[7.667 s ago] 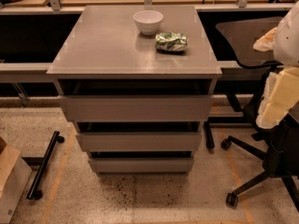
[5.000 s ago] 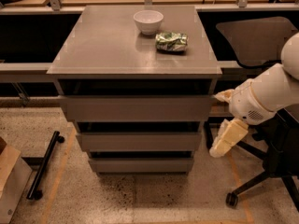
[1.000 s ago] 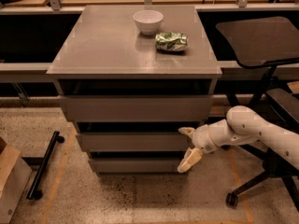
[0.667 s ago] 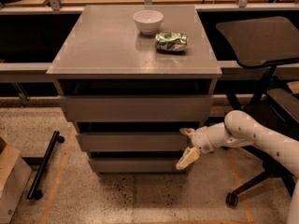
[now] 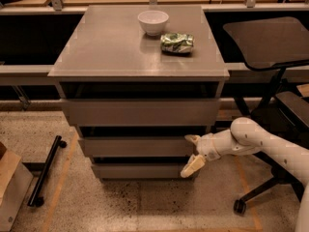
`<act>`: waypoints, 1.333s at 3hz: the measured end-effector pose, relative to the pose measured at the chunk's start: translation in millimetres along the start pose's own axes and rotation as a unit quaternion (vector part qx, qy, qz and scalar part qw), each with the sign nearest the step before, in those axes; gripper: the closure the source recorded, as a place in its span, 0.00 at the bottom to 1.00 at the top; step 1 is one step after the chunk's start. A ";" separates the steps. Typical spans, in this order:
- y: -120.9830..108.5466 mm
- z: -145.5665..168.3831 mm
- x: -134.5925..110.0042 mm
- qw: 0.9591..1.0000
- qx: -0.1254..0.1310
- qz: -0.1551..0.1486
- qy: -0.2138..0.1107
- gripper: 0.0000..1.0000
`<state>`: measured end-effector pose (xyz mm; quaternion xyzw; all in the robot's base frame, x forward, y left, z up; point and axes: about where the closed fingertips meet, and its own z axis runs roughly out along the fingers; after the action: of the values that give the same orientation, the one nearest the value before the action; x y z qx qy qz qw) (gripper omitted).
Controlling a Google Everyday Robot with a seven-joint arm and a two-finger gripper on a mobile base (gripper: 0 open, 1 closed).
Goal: Open middle drawer
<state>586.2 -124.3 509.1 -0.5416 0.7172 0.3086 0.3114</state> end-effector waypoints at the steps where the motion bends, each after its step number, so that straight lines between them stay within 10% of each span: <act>1: -11.8 8.6 -1.2 1.000 0.005 -0.010 -0.014 0.00; 4: -71.3 30.1 5.9 0.999 0.016 -0.027 -0.033 0.00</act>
Offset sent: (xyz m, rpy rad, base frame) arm 0.0584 -0.0016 -0.0070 0.0448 -0.1051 0.0060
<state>657.3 -120.2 478.4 -0.5456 0.6965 0.3064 0.3513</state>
